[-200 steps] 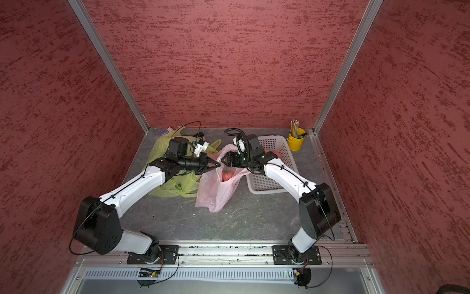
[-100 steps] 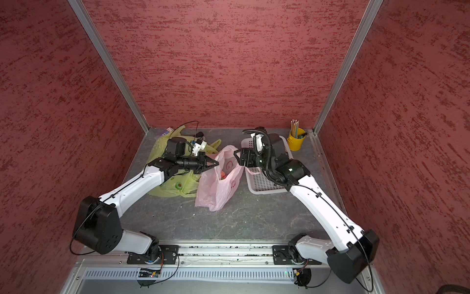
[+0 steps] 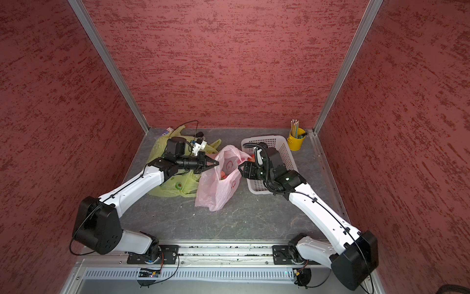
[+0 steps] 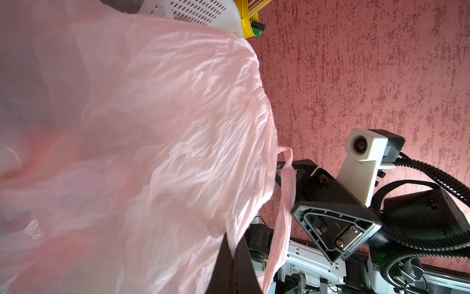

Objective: Place the peach into a plastic bag & tie a knot
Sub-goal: Adjust the plastic bag at the center of the board.

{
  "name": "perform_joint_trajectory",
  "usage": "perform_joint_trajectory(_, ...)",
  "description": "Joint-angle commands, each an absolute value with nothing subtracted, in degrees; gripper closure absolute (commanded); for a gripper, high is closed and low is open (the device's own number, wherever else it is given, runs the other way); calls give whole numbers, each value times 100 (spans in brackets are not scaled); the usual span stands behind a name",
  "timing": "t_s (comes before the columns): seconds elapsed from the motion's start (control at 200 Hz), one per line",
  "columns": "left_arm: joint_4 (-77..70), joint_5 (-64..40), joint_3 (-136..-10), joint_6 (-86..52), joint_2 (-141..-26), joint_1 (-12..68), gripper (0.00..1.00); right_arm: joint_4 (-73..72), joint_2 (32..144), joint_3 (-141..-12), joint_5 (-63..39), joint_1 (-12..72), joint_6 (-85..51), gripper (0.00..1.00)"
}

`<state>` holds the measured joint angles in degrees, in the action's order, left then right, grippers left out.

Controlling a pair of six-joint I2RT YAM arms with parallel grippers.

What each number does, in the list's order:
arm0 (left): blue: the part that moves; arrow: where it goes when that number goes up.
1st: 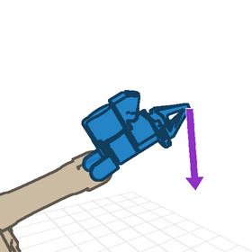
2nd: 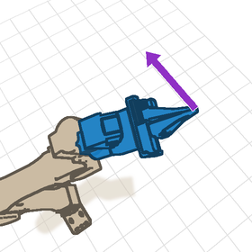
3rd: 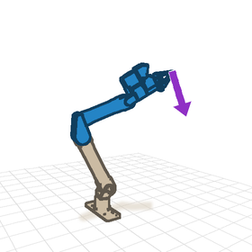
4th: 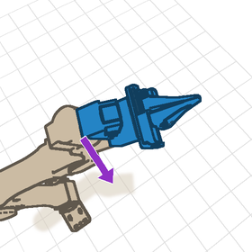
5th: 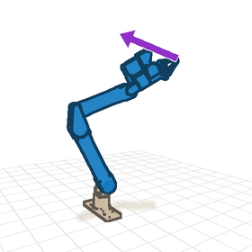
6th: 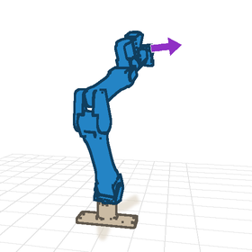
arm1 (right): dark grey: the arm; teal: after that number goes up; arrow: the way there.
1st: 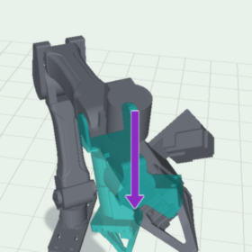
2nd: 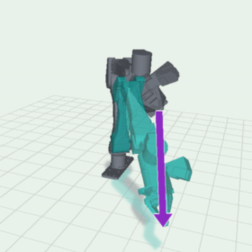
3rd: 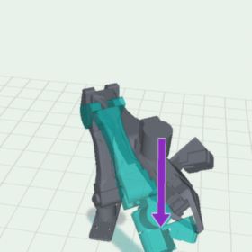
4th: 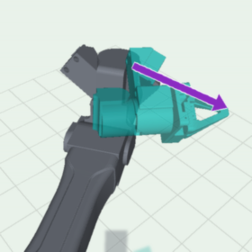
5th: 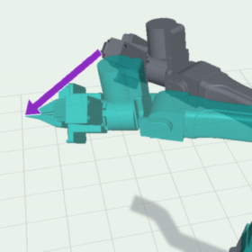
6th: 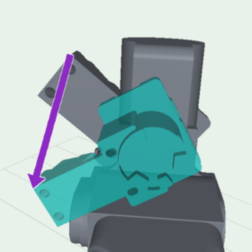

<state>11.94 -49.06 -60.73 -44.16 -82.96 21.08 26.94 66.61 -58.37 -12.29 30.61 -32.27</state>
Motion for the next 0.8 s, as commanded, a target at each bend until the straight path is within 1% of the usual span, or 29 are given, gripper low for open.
perform_joint_trajectory(0.0, 1066, -4957, -6037, -4403, -8175, 2141, 100, 1924, 6670, -5795, -1440, 3033, -3494, 25)
perform_joint_trajectory(0.291, 1052, -4966, -6024, -4408, -8195, 2178, 100, 1009, 6759, -5516, -1797, 2859, -3703, 30)
perform_joint_trajectory(0.491, 1049, -4972, -6021, -4406, -8168, 2175, 100, 915, 6881, -5505, -1855, 2812, -3769, 38)
perform_joint_trajectory(0.541, 1061, -4967, -6029, -4408, -8173, 2179, 100, 916, 6896, -5498, -1846, 2804, -3753, 42)
perform_joint_trajectory(0.791, 1088, -4980, -6045, -4411, -8142, 2188, 100, 919, 6984, -5591, -1778, 2804, -3607, 73)
